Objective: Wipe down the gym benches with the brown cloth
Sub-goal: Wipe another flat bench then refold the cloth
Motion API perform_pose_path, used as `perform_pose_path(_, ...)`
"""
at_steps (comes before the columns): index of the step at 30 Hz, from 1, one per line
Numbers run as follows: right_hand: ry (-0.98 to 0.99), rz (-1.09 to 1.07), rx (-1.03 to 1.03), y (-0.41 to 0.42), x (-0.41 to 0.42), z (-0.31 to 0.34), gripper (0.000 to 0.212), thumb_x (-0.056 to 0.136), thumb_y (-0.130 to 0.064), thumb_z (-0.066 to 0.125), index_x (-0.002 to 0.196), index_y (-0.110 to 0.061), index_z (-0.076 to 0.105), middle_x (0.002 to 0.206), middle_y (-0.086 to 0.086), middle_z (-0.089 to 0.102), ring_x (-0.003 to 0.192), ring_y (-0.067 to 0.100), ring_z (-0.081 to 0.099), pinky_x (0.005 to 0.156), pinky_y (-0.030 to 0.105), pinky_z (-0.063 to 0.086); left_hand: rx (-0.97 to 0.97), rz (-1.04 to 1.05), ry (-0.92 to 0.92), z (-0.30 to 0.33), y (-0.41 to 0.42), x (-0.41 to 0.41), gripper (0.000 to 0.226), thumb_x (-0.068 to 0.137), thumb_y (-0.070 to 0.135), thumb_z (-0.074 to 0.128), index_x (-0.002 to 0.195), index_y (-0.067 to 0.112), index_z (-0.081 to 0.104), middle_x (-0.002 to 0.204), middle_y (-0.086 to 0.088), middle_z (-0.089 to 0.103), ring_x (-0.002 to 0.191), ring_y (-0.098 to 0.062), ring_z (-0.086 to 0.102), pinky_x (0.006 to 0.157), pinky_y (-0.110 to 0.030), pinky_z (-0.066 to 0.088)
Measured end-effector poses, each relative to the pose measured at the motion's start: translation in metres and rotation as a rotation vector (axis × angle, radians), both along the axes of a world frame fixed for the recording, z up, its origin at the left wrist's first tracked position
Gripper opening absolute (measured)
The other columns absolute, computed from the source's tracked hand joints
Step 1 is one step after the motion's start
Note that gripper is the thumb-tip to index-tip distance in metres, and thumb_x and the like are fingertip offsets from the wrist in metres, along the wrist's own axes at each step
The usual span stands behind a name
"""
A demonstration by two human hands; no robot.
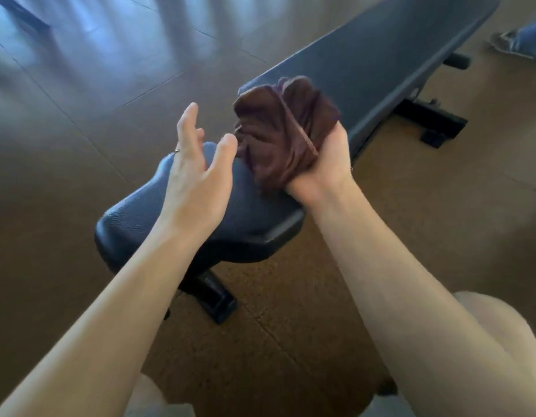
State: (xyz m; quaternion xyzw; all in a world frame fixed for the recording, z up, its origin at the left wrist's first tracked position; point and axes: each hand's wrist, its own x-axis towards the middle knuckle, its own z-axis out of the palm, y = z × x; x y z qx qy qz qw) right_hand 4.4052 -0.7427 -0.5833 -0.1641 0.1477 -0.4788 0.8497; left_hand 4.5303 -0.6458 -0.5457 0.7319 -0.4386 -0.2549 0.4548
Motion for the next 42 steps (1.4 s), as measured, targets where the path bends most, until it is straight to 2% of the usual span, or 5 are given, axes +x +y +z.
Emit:
perform_pose_path(6, 1.318, -0.414, -0.919, -0.097, -0.052, 0.050, 0.035, 0.111, -0.040, 0.035, 0.118, -0.025, 0.065, 0.127, 0.000, 0.066, 0.120, 0.013, 0.060, 0.110, 0.027, 0.042, -0.007, 0.053, 0.002, 0.003, -0.041, -0.062, 0.059, 0.108, 0.040, 0.042, 0.161, 0.038, 0.017, 0.161, 0.004, 0.038, 0.146, -0.006, 0.034, 0.107, -0.023, 0.024)
perform_pose_path(10, 2.002, 0.331, -1.537, -0.128, -0.052, 0.004, 0.056, 0.104, -0.067, 0.020, 0.158, -0.053, 0.026, 0.175, -0.001, 0.007, 0.161, 0.030, -0.002, 0.127, 0.058, -0.004, -0.022, 0.087, -0.101, 0.007, -0.066, -0.092, 0.058, 0.109, 0.039, 0.042, 0.162, 0.037, 0.017, 0.163, 0.001, 0.034, 0.145, -0.007, 0.034, 0.105, -0.022, 0.025)
perform_pose_path(19, 1.785, -0.148, -1.416, -0.159, -0.097, -0.008, 0.055, 0.107, -0.042, 0.024, 0.161, -0.033, 0.034, 0.169, 0.005, 0.031, 0.158, 0.032, 0.020, 0.126, 0.058, 0.008, 0.147, -0.005, -0.579, -0.005, -0.141, -0.110, 0.056, 0.108, 0.038, 0.033, 0.163, 0.027, 0.025, 0.168, -0.005, 0.029, 0.155, -0.025, 0.024, 0.126, -0.047, 0.021)
perform_pose_path(25, 1.867, 0.084, -1.201, -0.178, -0.116, -0.034, 0.056, 0.111, -0.047, 0.013, 0.163, -0.034, 0.029, 0.174, 0.000, 0.018, 0.161, 0.022, 0.006, 0.129, 0.046, -0.004, 0.569, -0.047, -0.676, -0.033, -0.203, -0.124, 0.056, 0.103, 0.069, 0.023, 0.157, 0.054, 0.020, 0.174, 0.000, 0.005, 0.159, -0.035, -0.001, 0.126, -0.061, 0.001)
perform_pose_path(42, 1.709, -0.381, -0.885, -0.179, -0.097, -0.045, 0.066, 0.105, -0.048, 0.012, 0.147, -0.023, 0.057, 0.152, -0.004, 0.057, 0.147, 0.012, 0.044, 0.125, 0.031, 0.016, 0.352, -0.243, -0.793, -0.060, -0.228, -0.057, 0.052, 0.107, 0.061, 0.019, 0.157, 0.051, 0.027, 0.172, 0.007, 0.017, 0.160, -0.023, 0.008, 0.129, -0.048, -0.004)
